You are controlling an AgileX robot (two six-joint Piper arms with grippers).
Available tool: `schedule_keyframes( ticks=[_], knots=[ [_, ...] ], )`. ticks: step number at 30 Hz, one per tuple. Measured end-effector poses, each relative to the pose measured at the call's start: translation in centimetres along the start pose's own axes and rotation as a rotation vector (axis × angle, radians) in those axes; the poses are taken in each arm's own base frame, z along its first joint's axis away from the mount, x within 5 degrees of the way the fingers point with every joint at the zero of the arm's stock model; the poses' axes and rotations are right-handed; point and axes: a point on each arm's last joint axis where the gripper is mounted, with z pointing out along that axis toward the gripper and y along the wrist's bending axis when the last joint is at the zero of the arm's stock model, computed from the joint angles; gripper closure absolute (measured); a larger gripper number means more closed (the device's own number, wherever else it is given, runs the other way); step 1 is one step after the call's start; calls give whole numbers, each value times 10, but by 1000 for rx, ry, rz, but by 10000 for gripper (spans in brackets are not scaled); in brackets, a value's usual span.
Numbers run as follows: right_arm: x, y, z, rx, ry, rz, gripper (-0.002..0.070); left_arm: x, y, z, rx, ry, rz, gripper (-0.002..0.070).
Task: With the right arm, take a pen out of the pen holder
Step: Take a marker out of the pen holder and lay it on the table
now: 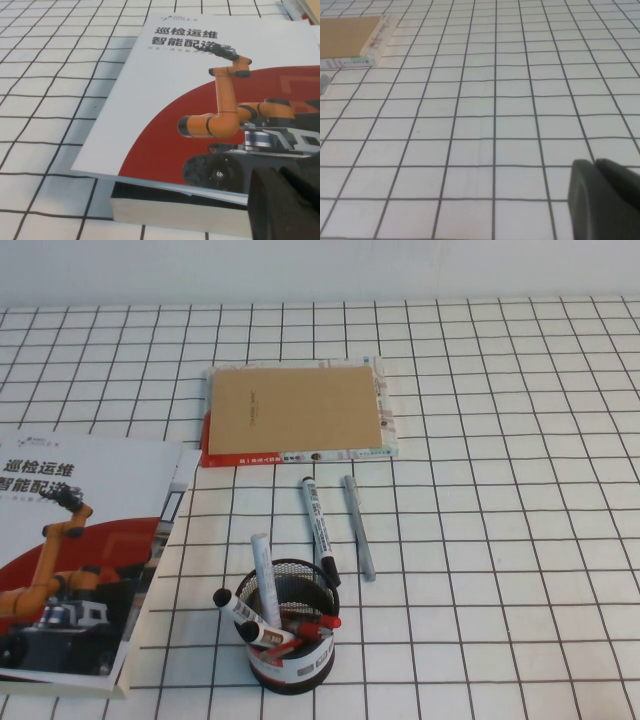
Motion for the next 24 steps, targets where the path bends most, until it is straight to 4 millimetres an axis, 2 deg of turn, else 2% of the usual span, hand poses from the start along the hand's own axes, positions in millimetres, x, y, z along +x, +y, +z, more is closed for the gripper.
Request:
schedule_keyframes(
  ticks=[24],
  knots=[
    [1, 1, 0, -6, 7, 16, 692, 0, 0, 0, 0, 0, 0, 678]
  ],
)
